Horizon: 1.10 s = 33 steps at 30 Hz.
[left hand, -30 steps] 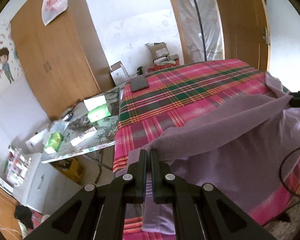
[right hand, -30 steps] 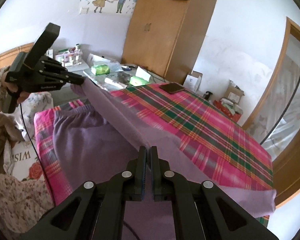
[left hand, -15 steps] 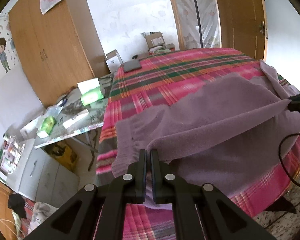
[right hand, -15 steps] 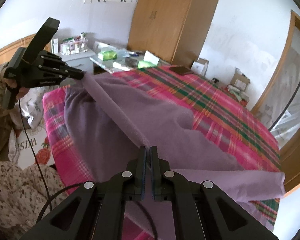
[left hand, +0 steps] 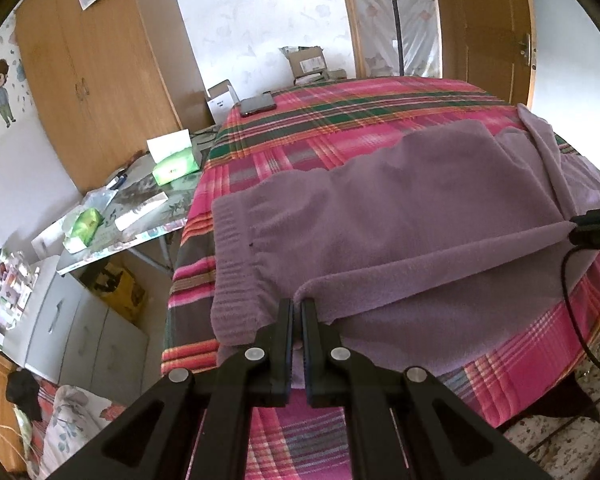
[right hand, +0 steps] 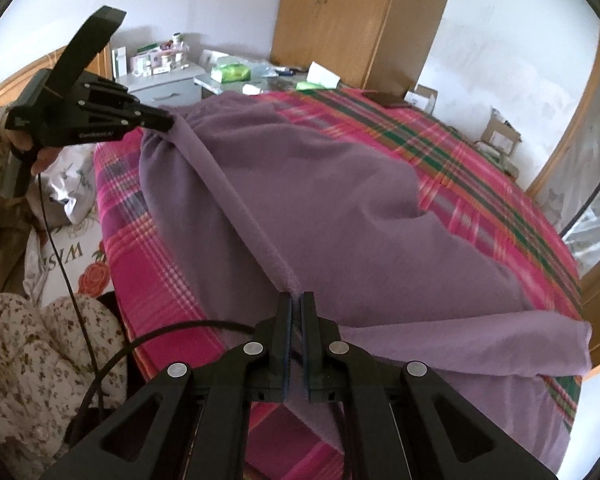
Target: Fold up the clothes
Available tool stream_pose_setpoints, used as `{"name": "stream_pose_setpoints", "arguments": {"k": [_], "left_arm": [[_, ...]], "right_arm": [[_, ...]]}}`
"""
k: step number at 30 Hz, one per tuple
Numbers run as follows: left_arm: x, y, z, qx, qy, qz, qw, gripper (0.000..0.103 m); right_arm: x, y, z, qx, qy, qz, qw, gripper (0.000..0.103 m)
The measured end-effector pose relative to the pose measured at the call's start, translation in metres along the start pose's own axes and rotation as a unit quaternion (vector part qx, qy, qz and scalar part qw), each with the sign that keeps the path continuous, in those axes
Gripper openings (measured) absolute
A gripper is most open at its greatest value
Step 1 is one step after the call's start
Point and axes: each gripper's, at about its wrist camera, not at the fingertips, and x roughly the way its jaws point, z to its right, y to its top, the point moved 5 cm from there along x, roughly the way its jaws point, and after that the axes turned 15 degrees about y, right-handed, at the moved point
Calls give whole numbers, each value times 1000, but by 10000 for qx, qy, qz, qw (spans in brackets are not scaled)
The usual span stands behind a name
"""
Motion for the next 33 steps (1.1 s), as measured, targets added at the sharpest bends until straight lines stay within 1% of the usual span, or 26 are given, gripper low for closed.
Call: {"name": "stream_pose_setpoints", "arguments": {"k": [3, 5, 9, 15, 18, 21, 23, 26, 27, 29, 30, 31, 32, 33], "left_arm": [[-2, -4, -1, -49, -42, -33, 10000, 4], [-4, -7, -2, -85, -67, -41, 9999, 5], [-8, -17, -7, -202, -79, -130, 9997, 6], [-26, -30, -18, -443, -6, -143, 9989, 6], [-39, -32, -24, -735, -176, -93, 9971, 6], [-48, -27, -23, -1014, -468, -21, 9937, 6], [-50, -23, -20, -1146, -696, -21, 9910, 6], [-50, -15, -10, -1219, -1002, -63, 9874, 7], [-50, -13, -4, -1210, -1077, -50, 9868, 8], [-52, -9, 10, -1145, -1248, 22, 9856, 11], [-52, -6, 19, -1119, -1357, 55, 9844, 13], [-53, -3, 27, -1105, -1471, 86, 9829, 14], [-54, 1, 37, -1071, -1620, 114, 9809, 14], [-56, 5, 49, -986, -1803, 146, 9785, 14]], "right_arm": [[0, -4, 0, 130, 130, -24, 9998, 5], [0, -6, 0, 217, 216, -40, 9995, 7], [-5, -11, -3, 403, 468, -53, 9981, 7], [-36, -20, 2, 771, 543, 201, 9953, 8], [-67, -35, 13, 1020, 313, 439, 9933, 10], [-104, -56, 30, 1420, -36, 695, 9874, 12], [-130, -76, 43, 1737, -400, 760, 9810, 12], [-174, -106, 60, 2098, -1175, 659, 9684, 12], [-193, -116, 64, 2173, -1474, 635, 9628, 12], [-226, -128, 69, 2351, -1832, 746, 9516, 14], [-241, -134, 71, 2520, -1845, 928, 9454, 18], [-248, -141, 73, 2744, -1759, 1134, 9386, 26], [-254, -146, 75, 2952, -1678, 1315, 9314, 27], [-246, -151, 77, 3056, -1646, 1308, 9287, 27]]}}
